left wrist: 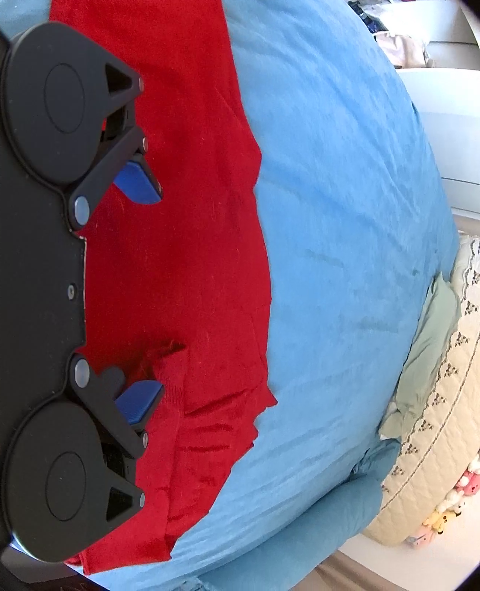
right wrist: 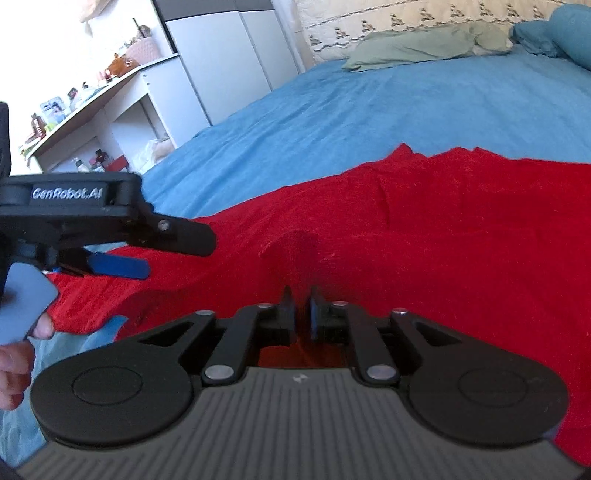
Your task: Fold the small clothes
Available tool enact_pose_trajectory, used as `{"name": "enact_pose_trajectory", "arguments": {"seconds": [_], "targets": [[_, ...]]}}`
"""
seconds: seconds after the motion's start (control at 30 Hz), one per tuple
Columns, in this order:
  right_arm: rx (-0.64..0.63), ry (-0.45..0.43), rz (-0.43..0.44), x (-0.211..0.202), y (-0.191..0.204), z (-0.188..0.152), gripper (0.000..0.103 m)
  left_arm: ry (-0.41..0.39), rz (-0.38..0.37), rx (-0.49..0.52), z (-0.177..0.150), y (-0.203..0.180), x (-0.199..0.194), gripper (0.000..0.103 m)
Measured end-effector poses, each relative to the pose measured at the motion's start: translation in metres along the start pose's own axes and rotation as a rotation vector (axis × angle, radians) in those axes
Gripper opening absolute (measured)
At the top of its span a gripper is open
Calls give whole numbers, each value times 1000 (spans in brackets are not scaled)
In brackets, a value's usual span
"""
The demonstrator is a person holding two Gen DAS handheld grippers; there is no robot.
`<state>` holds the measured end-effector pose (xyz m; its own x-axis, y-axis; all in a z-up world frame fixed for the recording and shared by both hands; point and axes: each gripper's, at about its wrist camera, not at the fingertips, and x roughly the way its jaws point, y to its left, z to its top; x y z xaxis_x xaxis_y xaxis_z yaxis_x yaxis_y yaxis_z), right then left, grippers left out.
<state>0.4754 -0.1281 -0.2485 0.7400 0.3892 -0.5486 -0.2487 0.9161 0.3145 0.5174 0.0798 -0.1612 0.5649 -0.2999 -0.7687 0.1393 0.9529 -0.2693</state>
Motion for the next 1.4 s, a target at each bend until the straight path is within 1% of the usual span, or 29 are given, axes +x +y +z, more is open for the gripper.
{"name": "enact_pose_trajectory", "arguments": {"seconds": [0.03, 0.07, 0.1, 0.13, 0.17, 0.2, 0.23, 0.3, 0.37, 0.43, 0.5, 0.53, 0.67, 0.7, 0.73, 0.77, 0.8, 0.83, 0.87, 0.93, 1.0, 1.13, 1.27, 1.4], "targets": [[-3, -7, 14, -2, 2, 0, 63, -3, -4, 3, 1, -1, -2, 103], [-11, -15, 15, -5, 4, 0, 72, -5, -9, 11, 2, -4, -4, 103], [-23, -24, 7, -9, 7, 1, 86, -4, -18, 24, 4, -6, -7, 103], [-39, -37, 5, -17, 8, 2, 92, 1, -31, 38, 6, -9, -9, 103], [-53, -48, 11, -26, 9, 4, 95, 8, -43, 51, 7, -12, -10, 103], [-65, -59, 22, -36, 8, 6, 101, 17, -53, 66, 8, -15, -10, 103], [-80, -69, 26, -47, 5, 8, 102, 34, -61, 80, 9, -19, -8, 103], [-126, -77, 9, -68, 0, 11, 102, 79, -91, 92, 7, -25, 1, 102], [-150, -76, -17, -88, -11, 12, 102, 118, -129, 78, 2, -28, 12, 99], [-137, -65, -26, -105, -26, 9, 102, 143, -159, 60, -3, -29, 23, 91], [-114, -59, -29, -119, -40, 3, 102, 160, -175, 47, -8, -31, 31, 89], [-100, -67, -35, -127, -47, -1, 102, 165, -170, 48, -10, -33, 34, 89], [-48, -93, -52, -143, -66, -12, 102, 142, -137, 78, -15, -40, 39, 87], [-32, -92, -54, -144, -70, -14, 102, 137, -134, 88, -16, -42, 39, 83], [-20, -87, -54, -144, -73, -16, 102, 135, -130, 101, -16, -43, 40, 74], [-11, -85, -54, -144, -75, -17, 102, 134, -124, 118, -17, -45, 40, 67], [-7, -85, -57, -143, -77, -18, 102, 135, -114, 138, -18, -47, 40, 53], [-8, -83, -60, -143, -77, -20, 102, 136, -96, 164, -19, -51, 41, 46], [-12, -81, -64, -143, -78, -21, 102, 134, -78, 195, -20, -55, 41, 41], [-23, -80, -72, -142, -76, -23, 102, 129, -60, 242, -23, -61, 40, 15], [-29, -78, -81, -140, -75, -25, 102, 125, -55, 263, -25, -64, 38, 8], [-29, -71, -106, -138, -75, -30, 102, 77, -26, 320, -25, -75, 29, 7], [-26, -60, -114, -140, -78, -33, 102, 20, -12, 316, -13, -72, 15, 7], [-37, -62, -123, -145, -78, -35, 102, -25, 45, 326, -4, -61, 3, 7]]}}
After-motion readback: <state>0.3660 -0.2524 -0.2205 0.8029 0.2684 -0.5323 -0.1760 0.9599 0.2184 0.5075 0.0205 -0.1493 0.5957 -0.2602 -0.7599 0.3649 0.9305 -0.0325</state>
